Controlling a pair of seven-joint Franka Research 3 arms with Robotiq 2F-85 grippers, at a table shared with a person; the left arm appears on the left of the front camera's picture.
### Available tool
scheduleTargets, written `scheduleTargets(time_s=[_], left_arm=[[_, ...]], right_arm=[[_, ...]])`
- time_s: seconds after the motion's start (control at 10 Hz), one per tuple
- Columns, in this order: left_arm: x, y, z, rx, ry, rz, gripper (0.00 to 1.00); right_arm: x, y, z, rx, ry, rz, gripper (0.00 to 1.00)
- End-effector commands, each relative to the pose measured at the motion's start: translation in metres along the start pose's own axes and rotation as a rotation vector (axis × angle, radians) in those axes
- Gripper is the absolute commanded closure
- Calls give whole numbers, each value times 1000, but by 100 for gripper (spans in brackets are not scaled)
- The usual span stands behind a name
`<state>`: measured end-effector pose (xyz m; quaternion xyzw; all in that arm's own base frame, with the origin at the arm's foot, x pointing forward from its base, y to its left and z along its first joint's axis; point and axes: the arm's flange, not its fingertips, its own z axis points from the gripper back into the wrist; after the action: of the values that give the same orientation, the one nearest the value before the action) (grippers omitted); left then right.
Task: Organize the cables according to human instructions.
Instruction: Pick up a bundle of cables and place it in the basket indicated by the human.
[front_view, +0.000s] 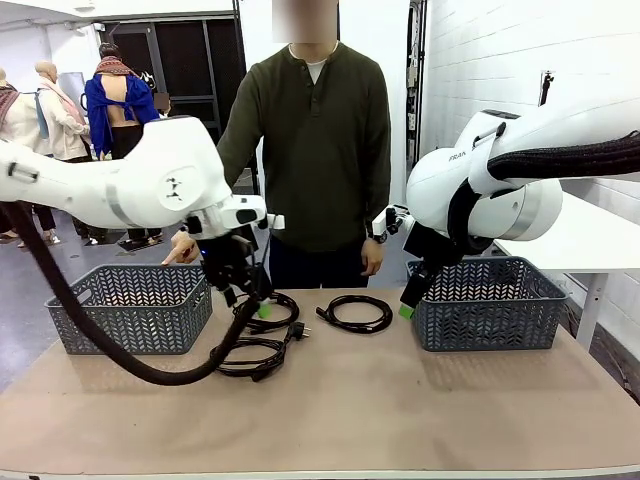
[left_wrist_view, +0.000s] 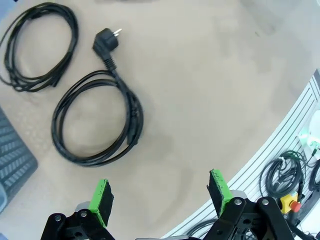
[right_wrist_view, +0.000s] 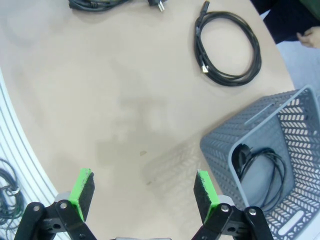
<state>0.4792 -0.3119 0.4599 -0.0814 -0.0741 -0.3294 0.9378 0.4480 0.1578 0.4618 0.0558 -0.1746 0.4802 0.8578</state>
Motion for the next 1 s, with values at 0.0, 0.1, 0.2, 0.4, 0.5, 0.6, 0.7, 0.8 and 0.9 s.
scheduleTargets(time_s=[0.0,0.1,0.2,0.4,0.5,0.6,0.7,0.8,0.9], left_arm=[[12,-9,-12,0,13,27,0],[13,-10,-19,5,18,25,0],[11,-6,-21,21,18,33,0],[9,-10,-20,-20,22,9,0],[9,-10,-20,-20,22,9,0],[9,-10,-20,-20,22,9,0],[9,-10,-20,-20,22,9,0],[9,-9,-24,-21,27,10,0],[16,-10,-31,-7,44,69,0]], right_arm=[[-1,0,-1,-2,1,-4,0],[-1,0,-1,-2,1,-4,0],[-1,0,-1,-2,1,-4,0],[-1,0,-1,-2,1,-4,0],[-1,0,-1,-2,1,-4,0],[-1,0,-1,-2,1,-4,0],[-1,0,-1,-2,1,-4,0],[-1,0,-1,-2,1,-4,0],[-1,0,-1,-2,1,-4,0]])
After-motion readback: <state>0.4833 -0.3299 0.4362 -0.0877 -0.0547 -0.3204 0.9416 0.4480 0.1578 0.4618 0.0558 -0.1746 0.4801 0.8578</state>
